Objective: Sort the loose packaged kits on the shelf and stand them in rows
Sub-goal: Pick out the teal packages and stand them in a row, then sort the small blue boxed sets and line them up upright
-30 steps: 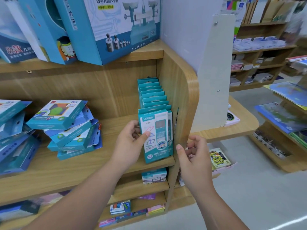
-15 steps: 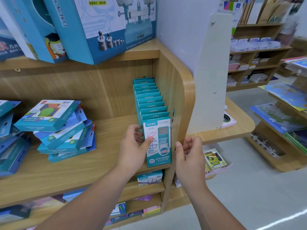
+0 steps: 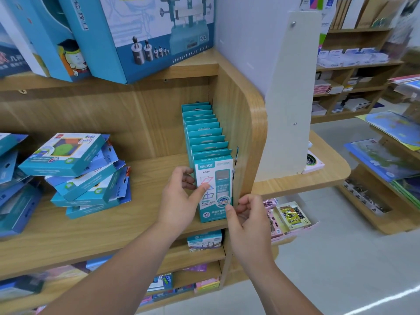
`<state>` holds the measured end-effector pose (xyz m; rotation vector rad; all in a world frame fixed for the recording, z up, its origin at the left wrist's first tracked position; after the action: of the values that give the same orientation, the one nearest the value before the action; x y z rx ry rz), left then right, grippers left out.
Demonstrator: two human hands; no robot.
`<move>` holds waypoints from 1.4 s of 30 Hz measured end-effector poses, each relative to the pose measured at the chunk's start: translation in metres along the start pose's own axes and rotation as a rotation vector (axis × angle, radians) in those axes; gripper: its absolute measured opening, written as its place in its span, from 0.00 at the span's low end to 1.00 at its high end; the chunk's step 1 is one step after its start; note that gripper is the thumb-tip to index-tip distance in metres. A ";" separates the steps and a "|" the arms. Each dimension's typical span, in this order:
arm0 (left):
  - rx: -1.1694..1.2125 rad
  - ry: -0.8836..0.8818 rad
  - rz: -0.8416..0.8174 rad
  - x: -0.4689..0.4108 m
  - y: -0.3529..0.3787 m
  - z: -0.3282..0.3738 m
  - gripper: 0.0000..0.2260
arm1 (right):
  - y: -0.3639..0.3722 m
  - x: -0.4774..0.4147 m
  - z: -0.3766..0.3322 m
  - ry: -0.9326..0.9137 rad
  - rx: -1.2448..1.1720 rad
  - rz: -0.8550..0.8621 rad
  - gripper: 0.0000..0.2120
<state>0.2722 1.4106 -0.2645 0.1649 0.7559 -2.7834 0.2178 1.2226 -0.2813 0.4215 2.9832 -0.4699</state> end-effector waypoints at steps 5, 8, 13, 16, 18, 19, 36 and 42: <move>0.019 -0.025 -0.075 0.006 -0.001 -0.006 0.21 | 0.008 0.009 -0.001 -0.062 0.030 -0.043 0.09; 0.030 -0.025 -0.091 0.016 -0.016 -0.011 0.20 | 0.020 0.011 -0.011 -0.118 0.015 -0.079 0.08; 0.040 -0.083 0.019 0.030 -0.076 -0.046 0.17 | 0.062 0.017 -0.033 -0.206 -0.060 -0.197 0.08; 0.043 -0.135 0.171 0.037 -0.129 -0.066 0.16 | 0.102 0.023 -0.043 -0.200 -0.148 -0.315 0.09; 0.006 -0.163 0.267 0.044 -0.169 -0.077 0.15 | 0.129 0.029 -0.049 -0.196 -0.155 -0.386 0.09; -0.014 -0.171 0.309 0.047 -0.189 -0.083 0.15 | 0.144 0.032 -0.052 -0.192 -0.150 -0.427 0.09; -0.553 -0.006 0.599 0.012 -0.453 -0.125 0.25 | 0.317 0.039 -0.183 -0.416 -0.001 -0.156 0.11; -0.839 0.078 0.367 -0.027 -0.453 -0.133 0.34 | 0.305 0.018 -0.184 -0.341 0.090 0.123 0.13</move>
<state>0.1815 1.8623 -0.1558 0.2173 1.6349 -1.9343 0.2788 1.5638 -0.1965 0.4754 2.6001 -0.5982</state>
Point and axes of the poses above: each hand's wrist, its own x-axis away from the middle knuckle, its own y-axis out of the palm, z = x × y, the point moved 7 cm from there along -x, towards the middle knuckle, and after that the axes turned 5 degrees about -x, right-handed, at the moved point
